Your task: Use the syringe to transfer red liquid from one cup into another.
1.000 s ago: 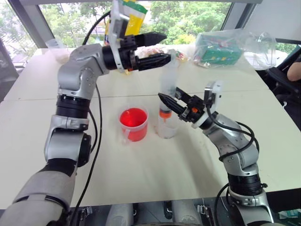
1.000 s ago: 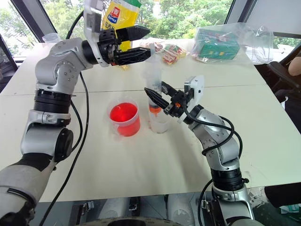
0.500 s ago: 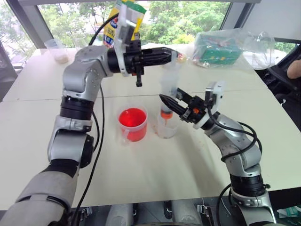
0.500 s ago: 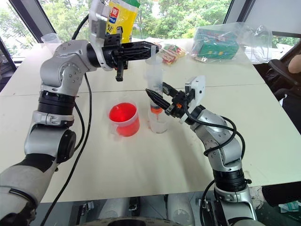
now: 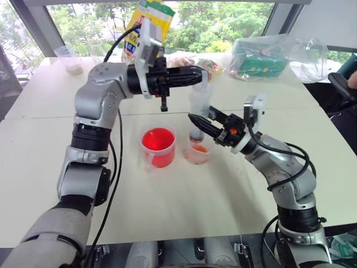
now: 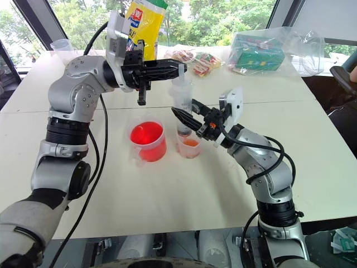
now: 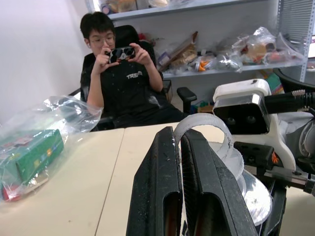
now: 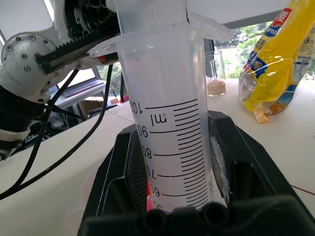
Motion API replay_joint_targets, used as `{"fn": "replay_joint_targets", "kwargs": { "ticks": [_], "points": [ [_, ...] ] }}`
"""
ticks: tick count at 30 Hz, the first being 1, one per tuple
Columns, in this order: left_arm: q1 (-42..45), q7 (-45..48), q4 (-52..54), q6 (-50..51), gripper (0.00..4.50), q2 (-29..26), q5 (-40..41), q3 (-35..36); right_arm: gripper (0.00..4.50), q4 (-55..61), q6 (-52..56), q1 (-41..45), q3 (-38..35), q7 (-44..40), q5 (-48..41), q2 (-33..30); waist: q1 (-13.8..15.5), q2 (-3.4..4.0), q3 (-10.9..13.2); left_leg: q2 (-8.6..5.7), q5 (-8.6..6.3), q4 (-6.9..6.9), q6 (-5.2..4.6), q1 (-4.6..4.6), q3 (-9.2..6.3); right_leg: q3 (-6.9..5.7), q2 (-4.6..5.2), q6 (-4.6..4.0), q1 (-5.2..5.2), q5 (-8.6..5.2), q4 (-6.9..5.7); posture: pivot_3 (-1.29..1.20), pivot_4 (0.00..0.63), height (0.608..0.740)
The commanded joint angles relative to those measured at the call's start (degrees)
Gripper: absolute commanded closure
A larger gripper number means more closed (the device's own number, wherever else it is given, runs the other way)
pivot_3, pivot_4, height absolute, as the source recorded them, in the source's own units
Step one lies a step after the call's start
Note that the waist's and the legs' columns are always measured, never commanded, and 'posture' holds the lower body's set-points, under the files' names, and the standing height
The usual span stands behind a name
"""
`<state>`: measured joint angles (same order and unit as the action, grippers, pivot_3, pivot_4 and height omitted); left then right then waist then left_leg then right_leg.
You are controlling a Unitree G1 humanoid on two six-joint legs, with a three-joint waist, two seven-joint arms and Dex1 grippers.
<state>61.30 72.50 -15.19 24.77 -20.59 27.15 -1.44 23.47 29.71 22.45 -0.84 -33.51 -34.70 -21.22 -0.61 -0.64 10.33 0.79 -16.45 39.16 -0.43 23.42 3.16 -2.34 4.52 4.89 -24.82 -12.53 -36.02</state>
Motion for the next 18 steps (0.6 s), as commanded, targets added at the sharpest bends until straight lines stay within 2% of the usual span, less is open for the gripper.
{"fn": "replay_joint_targets", "kwargs": {
  "ticks": [1,7,12,15,17,18],
  "points": [
    [-2.06,2.69,2.27,1.42,4.43,1.05,-0.45,-4.97,3.11,3.83,-2.22,4.55,-6.0,3.0,-2.03,-0.19,-0.01,0.0,0.0,0.0,0.0,0.0,0.0,0.0,0.0,0.0,0.0,0.0,0.0,0.0,0.0,0.0,0.15,0.74],
    [-3.27,1.49,3.04,1.67,4.43,1.83,-1.3,-5.48,3.11,3.87,-1.73,4.65,-7.17,3.4,-3.08,-1.47,-0.01,0.0,0.0,0.0,0.0,0.0,0.0,0.0,0.0,0.0,0.0,0.0,0.0,0.0,0.0,0.0,0.15,0.74],
    [-1.1,-1.04,1.63,3.99,4.43,1.66,-0.7,-3.43,3.11,3.29,-2.22,1.84,-5.43,2.59,-2.29,-1.49,0.0,0.0,0.0,0.0,0.0,0.0,0.0,0.0,0.0,0.0,0.0,0.0,0.0,0.0,0.0,0.0,0.15,0.74],
    [0.47,-2.53,0.87,6.21,3.48,1.13,0.25,-1.54,3.11,2.71,-2.84,-0.21,-3.88,1.84,-1.25,-1.25,0.07,0.0,0.0,-0.01,0.0,0.0,0.0,0.0,0.0,0.0,0.0,0.0,0.0,0.0,0.0,0.0,0.15,0.74],
    [0.83,-2.59,1.09,7.09,2.43,0.5,0.6,-0.85,3.11,2.71,-2.66,-0.86,-3.59,1.9,-1.43,-0.75,0.01,-0.01,0.01,-0.02,0.0,0.0,-0.01,0.0,0.0,0.0,0.01,0.01,0.01,0.0,0.01,0.0,0.15,0.74],
    [0.86,-2.62,1.28,7.2,2.14,0.1,0.63,-0.46,3.11,2.66,-2.74,-1.27,-3.33,1.73,-1.27,-0.58,-0.01,-0.01,0.01,-0.02,0.0,0.0,-0.01,0.0,0.0,0.0,0.01,0.01,0.01,0.0,0.01,0.0,0.15,0.74]
  ]
}}
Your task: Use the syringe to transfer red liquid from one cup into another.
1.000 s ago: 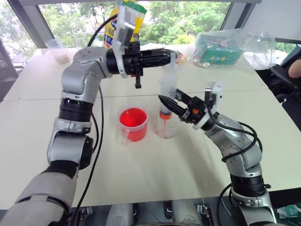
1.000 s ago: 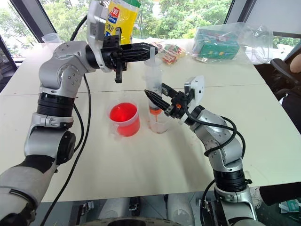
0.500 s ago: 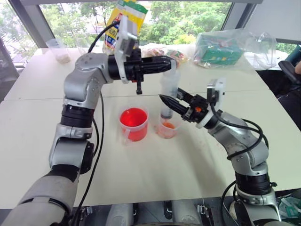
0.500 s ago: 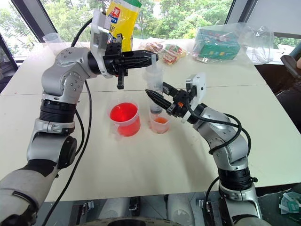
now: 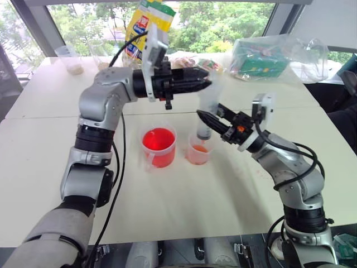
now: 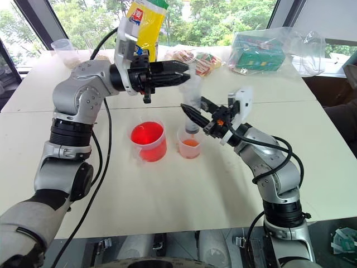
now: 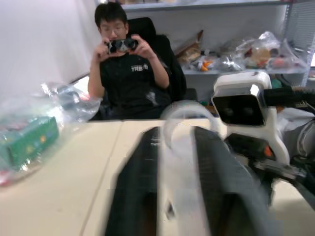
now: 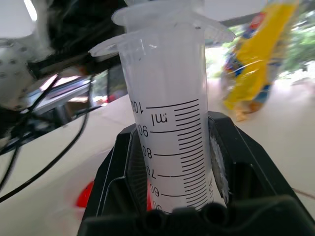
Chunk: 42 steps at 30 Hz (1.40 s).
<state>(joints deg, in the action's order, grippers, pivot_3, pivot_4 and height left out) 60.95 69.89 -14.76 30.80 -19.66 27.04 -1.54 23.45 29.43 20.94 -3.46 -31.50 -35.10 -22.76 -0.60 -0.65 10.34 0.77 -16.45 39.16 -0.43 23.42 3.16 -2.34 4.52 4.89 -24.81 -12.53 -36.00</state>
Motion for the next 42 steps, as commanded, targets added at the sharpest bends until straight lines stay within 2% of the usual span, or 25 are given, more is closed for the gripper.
{"fn": "replay_joint_targets", "kwargs": {
  "ticks": [1,4,5,12,17,19,23,26,28,32,36,42],
  "points": [
    [1.28,-0.31,0.94,1.25,1.59,-1.33,0.79,0.28,3.11,2.43,-2.51,-0.29,-0.44,-0.39,-0.81,1.37,-0.15,0.0,0.0,0.0,0.0,0.0,0.0,0.0,0.0,0.0,0.0,0.0,0.0,0.0,0.0,0.0,0.15,0.74],
    [1.45,-1.23,0.94,1.43,0.13,-2.68,1.27,2.29,3.11,1.3,-3.3,-1.7,0.57,-1.24,0.06,2.12,-0.19,0.0,0.0,0.03,0.0,-0.01,0.0,-0.02,-0.01,0.0,-0.05,0.0,-0.01,0.0,-0.02,0.0,0.15,0.74],
    [1.51,-1.46,0.85,1.5,0.02,-3.12,1.47,2.84,3.11,0.93,-3.58,-2.0,0.81,-1.46,0.25,2.28,-0.19,0.0,0.0,0.03,0.0,-0.01,0.0,-0.02,-0.02,0.0,-0.05,0.0,-0.01,0.0,-0.02,0.0,0.15,0.74],
    [-0.36,-2.58,3.59,5.27,0.02,-10.41,5.15,8.05,3.11,-0.31,-3.59,-1.91,0.64,-1.36,0.39,2.47,-0.13,0.02,0.01,0.06,0.0,0.0,0.0,-0.02,-0.02,0.0,-0.04,-0.01,-0.02,0.0,-0.03,0.0,0.15,0.74],
    [-5.32,-2.26,9.42,9.4,0.02,-14.81,7.52,8.33,3.11,1.67,4.13,3.76,-4.81,6.17,-6.85,2.91,-0.04,0.02,0.01,0.04,0.01,0.01,0.01,-0.02,0.0,0.01,0.03,0.0,-0.01,0.0,-0.04,0.0,0.15,0.74],
    [-7.58,-2.7,12.22,10.3,0.02,-15.78,8.13,8.14,3.11,2.61,11.3,8.64,-7.99,12.2,-10.01,0.33,0.05,0.01,0.02,0.04,0.01,0.03,0.02,-0.02,-0.02,0.0,0.04,-0.01,0.0,0.01,-0.07,0.0,0.15,0.74],
    [-11.36,-3.96,16.15,10.63,0.02,-16.71,8.24,7.73,3.11,-0.43,30.94,18.74,-16.51,28.29,-22.62,-4.85,0.04,0.03,0.04,0.05,0.01,0.03,0.02,0.0,-0.01,0.0,0.11,-0.03,-0.01,0.0,-0.06,0.0,0.15,0.74],
    [-14.1,-4.15,18.63,10.67,0.02,-17.47,8.49,7.41,3.11,-5.78,45.07,23.51,-20.12,35.05,-25.47,-9.91,0.03,0.03,0.03,0.06,0.01,-0.01,0.02,0.0,-0.02,-0.01,0.12,-0.05,-0.01,-0.01,-0.03,0.0,0.15,0.74],
    [-14.94,-4.46,19.56,10.88,0.02,-17.59,8.87,7.54,3.11,-8.73,51.05,25.19,-21.85,38.08,-26.25,-10.88,-0.03,0.03,0.03,0.06,0.0,-0.02,0.0,0.0,0.01,0.0,0.13,-0.1,-0.01,-0.03,0.0,0.0,0.15,0.74],
    [-16.89,-5.81,21.98,11.44,0.02,-18.03,9.2,7.72,3.11,-14.06,56.73,20.37,-18.19,35.67,-20.38,-15.34,0.03,0.03,0.03,0.05,-0.02,-0.02,-0.03,0.02,0.04,0.04,0.12,-0.2,-0.02,-0.09,0.01,0.0,0.15,0.74],
    [-18.61,-7.06,24.35,12.14,0.02,-18.54,10.76,8.21,3.11,-19.63,58.98,17.09,-13.63,32.83,-15.79,-15.82,-0.25,0.03,0.04,0.03,-0.05,-0.02,-0.08,0.04,0.08,0.04,0.1,-0.04,-0.02,0.0,0.06,0.0,0.15,0.74],
    [-21.28,-9.7,28.1,14.31,0.02,-19.4,12.97,8.95,3.11,-23.37,56.92,14.82,-11.64,27.89,-10.89,-14.93,-0.17,0.0,0.03,0.06,-0.05,-0.02,-0.08,0.03,0.05,0.06,0.01,-0.03,-0.04,-0.01,0.05,0.0,0.15,0.74]
  ]
}}
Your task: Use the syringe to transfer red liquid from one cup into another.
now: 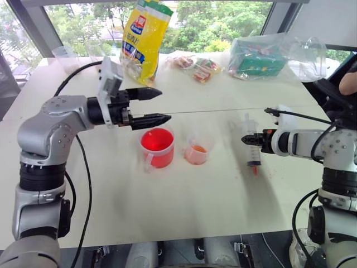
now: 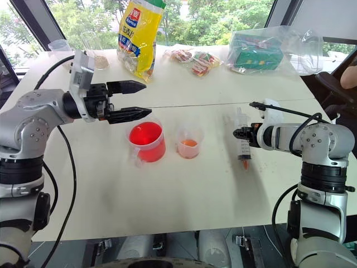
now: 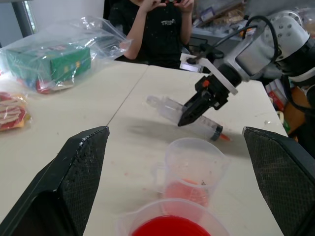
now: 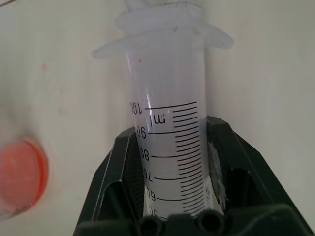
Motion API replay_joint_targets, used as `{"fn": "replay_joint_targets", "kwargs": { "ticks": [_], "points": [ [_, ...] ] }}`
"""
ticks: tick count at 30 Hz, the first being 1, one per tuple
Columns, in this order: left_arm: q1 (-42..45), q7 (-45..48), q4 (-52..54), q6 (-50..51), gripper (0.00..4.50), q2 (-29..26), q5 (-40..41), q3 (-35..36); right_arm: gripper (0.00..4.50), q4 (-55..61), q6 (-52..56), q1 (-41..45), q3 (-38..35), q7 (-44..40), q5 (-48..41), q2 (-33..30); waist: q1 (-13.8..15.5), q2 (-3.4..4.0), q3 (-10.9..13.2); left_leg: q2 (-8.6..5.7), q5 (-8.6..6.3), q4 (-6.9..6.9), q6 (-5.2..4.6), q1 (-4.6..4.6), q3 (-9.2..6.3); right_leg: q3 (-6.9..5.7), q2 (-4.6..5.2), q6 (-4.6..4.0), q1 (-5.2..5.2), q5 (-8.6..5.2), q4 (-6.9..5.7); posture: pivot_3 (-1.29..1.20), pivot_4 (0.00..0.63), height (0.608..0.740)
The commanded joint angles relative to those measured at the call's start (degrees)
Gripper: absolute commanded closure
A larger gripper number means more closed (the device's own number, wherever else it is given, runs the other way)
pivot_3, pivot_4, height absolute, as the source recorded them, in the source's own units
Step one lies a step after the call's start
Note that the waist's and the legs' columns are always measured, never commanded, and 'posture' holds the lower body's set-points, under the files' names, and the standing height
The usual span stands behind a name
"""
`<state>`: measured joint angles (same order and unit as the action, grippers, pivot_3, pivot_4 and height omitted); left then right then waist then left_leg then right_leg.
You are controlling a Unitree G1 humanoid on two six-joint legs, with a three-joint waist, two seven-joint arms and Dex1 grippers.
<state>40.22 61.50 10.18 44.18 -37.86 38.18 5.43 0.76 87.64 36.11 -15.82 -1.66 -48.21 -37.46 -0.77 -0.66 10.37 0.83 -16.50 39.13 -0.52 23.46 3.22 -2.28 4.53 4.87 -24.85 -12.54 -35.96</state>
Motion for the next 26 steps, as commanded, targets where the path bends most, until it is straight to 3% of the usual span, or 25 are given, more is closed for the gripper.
{"fn": "replay_joint_targets", "kwargs": {
  "ticks": [1,2,8,14,21,26],
  "points": [
    [-0.98,-1.87,3.84,1.54,0.02,-1.31,2.45,2.24,3.11,-0.95,-1.48,-0.3,0.82,-2.68,2.85,0.04,0.0,0.0,0.0,-0.01,0.0,0.0,0.0,0.0,0.01,0.0,0.0,0.0,0.0,0.0,0.0,0.0,0.15,0.74],
    [-1.43,-2.34,4.53,2.05,0.02,-1.44,3.02,2.41,3.11,-1.19,-1.51,-0.17,0.79,-3.34,3.33,0.33,0.0,0.0,0.0,-0.01,0.0,0.01,0.0,0.0,0.01,0.0,0.01,0.0,0.01,0.0,0.0,0.0,0.15,0.74],
    [-4.42,-3.38,7.51,2.85,0.0,-2.98,4.35,1.97,0.05,0.04,-0.97,1.13,0.64,-7.05,5.22,1.02,0.01,0.02,0.01,-0.01,0.0,0.01,0.0,-0.01,0.01,0.0,0.0,0.0,0.01,0.0,0.0,0.0,0.15,0.74],
    [-6.92,-1.86,8.52,2.08,0.0,-5.47,4.32,1.35,0.01,11.14,-2.36,-1.48,0.41,-17.6,2.12,-8.32,0.27,0.09,0.08,-0.03,0.0,0.0,0.0,0.04,0.0,-0.01,0.03,0.02,-0.02,-0.02,0.06,0.0,0.15,0.74],
    [-9.87,-0.9,9.87,2.17,0.0,-8.96,4.72,2.1,0.01,30.18,-6.72,-14.59,-12.94,-39.25,-11.15,-20.89,0.28,0.07,0.1,0.01,-0.06,-0.08,-0.09,0.06,-0.03,-0.06,-0.01,0.07,0.11,-0.05,0.42,0.0,0.15,0.74],
    [-11.28,-1.02,10.8,1.68,0.0,-9.89,4.22,1.36,0.01,31.37,-10.74,-21.69,-18.53,-45.16,-12.18,-24.87,0.16,-0.01,0.14,0.02,-0.08,-0.04,-0.11,0.03,0.01,-0.05,0.0,-0.11,0.22,-0.14,0.65,0.0,0.15,0.74]
  ]
}}
